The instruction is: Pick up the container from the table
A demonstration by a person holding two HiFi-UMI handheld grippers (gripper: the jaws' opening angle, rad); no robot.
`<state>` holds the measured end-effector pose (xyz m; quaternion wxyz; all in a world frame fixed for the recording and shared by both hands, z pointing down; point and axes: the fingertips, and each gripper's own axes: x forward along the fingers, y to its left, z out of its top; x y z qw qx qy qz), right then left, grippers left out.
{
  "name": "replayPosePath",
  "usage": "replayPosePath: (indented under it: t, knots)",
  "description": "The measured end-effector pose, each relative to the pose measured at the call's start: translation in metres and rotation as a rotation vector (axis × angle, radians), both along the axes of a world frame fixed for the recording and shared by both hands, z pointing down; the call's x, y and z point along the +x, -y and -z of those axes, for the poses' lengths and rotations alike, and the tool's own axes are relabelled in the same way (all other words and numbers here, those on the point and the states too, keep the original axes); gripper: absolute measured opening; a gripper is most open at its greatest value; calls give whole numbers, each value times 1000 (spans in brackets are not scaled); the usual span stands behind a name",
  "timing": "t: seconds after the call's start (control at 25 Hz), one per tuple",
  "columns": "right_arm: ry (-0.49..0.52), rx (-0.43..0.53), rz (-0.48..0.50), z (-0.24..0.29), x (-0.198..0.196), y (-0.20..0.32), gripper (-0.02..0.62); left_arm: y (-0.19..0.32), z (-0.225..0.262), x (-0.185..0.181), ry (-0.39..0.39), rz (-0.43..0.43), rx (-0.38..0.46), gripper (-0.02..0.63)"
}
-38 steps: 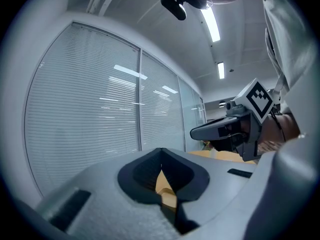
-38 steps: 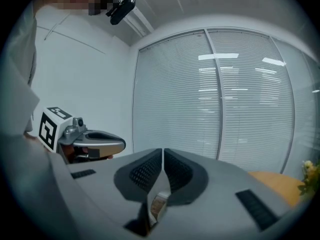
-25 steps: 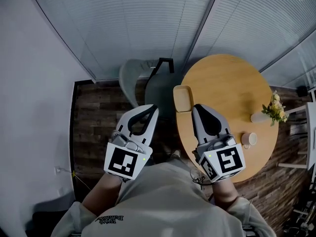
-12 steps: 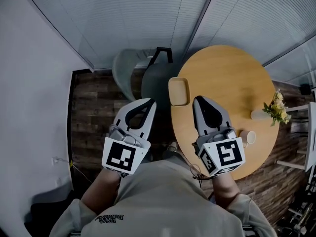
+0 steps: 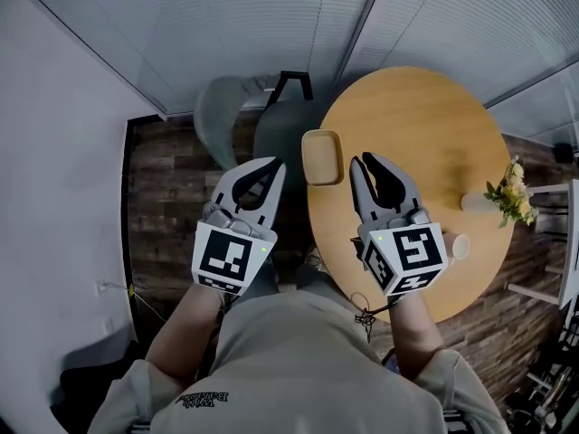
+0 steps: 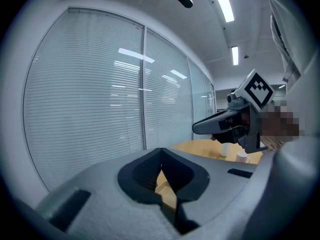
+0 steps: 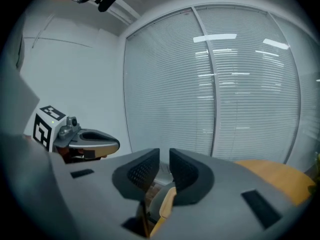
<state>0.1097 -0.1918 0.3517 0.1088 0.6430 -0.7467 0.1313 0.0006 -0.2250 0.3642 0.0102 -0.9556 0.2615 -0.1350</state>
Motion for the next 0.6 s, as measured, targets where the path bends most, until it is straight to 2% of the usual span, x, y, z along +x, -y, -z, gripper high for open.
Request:
replayPosePath:
  t: [0.12, 0.6]
  knots:
    - [-13, -29, 3, -14, 6, 13, 81, 10, -16, 9, 20, -11, -29, 19]
    - [39, -205, -3, -97, 26, 46, 97, 40, -76, 27, 90, -14, -133, 20]
